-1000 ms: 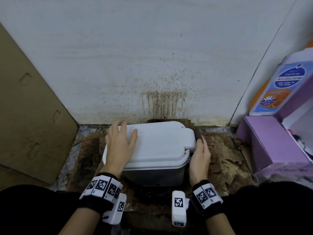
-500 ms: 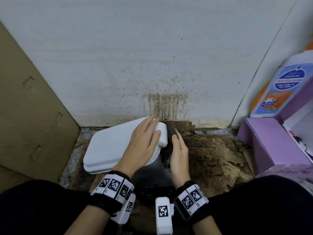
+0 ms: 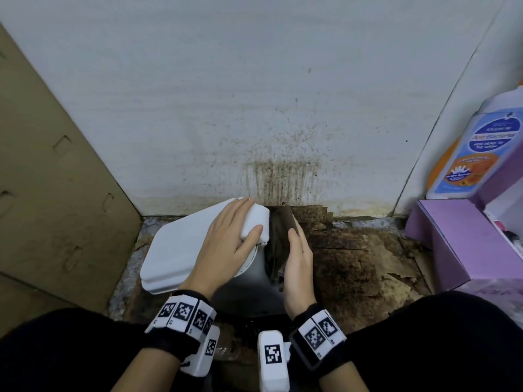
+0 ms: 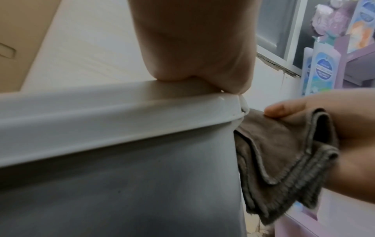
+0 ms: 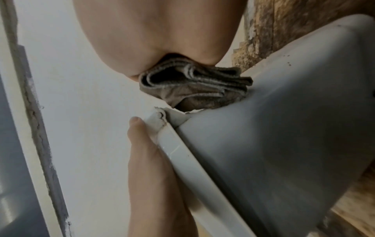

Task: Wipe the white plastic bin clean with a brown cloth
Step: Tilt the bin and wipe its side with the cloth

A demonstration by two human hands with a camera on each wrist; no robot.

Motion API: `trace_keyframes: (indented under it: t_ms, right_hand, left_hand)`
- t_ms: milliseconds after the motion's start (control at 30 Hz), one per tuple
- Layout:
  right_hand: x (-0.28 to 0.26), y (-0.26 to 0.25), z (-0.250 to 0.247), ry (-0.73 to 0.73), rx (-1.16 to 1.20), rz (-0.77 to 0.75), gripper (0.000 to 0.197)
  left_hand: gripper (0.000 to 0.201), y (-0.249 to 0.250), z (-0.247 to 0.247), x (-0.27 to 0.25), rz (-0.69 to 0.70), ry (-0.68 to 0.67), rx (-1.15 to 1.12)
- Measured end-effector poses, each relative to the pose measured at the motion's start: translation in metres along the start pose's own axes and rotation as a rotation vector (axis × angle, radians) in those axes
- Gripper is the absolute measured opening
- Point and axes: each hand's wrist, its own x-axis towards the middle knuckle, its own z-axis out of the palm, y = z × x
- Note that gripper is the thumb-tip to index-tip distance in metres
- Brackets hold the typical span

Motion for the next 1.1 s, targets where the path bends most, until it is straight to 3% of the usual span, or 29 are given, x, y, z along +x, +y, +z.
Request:
trace_keyframes:
  t_ms: [100, 200, 300, 467, 567, 633, 800, 933, 1000, 1100]
  right_hand:
    - [0.004, 0.004, -0.003, 0.157, 0.008, 0.016, 0.040]
    - [0.009, 0.004, -0.006, 0.218, -0.036, 0.002, 0.042]
    - [0.009, 0.002, -0.001, 0.150, -0.120, -0.015, 0.044]
    - [-0.006, 0.020, 0.033, -0.151, -0.314, -0.010, 0.048]
    - [-0.015, 0.026, 0.046, -0.188, -0.234, 0.130, 0.052]
    - [-0.014, 0.027, 0.044, -0.214, -0.183, 0.145, 0.052]
    - [0.000, 0.036, 0.029, -0.388, -0.483, -0.024, 0.049]
    - [0.001, 0.049, 0.026, -0.441, -0.869, -0.383, 0.051]
    - [0.002, 0.062, 0.026, -0.415, -0.921, -0.493, 0.056]
    - [0.009, 0.077, 0.025, -0.374, -0.822, -0.490, 0.055]
  left_hand:
    - [0.062, -0.009, -0.006, -0.001, -0.020, 0.023, -0.026]
    - [0.061, -0.015, -0.011, -0.003, -0.035, 0.025, -0.038]
    - [0.061, -0.019, -0.013, -0.005, -0.044, 0.036, -0.047]
    - [0.062, -0.020, -0.011, -0.008, -0.040, 0.034, -0.055]
    - [0.061, -0.021, -0.012, -0.011, -0.046, 0.037, -0.048]
    - [0.060, -0.023, -0.014, -0.012, -0.049, 0.044, -0.045]
    - [0.059, -0.027, -0.019, -0.013, -0.070, 0.073, -0.058]
    - [0.058, -0.032, -0.023, -0.015, -0.084, 0.086, -0.068]
    - [0.057, -0.034, -0.024, -0.017, -0.083, 0.095, -0.076]
    - [0.055, -0.035, -0.026, -0.020, -0.085, 0.100, -0.078]
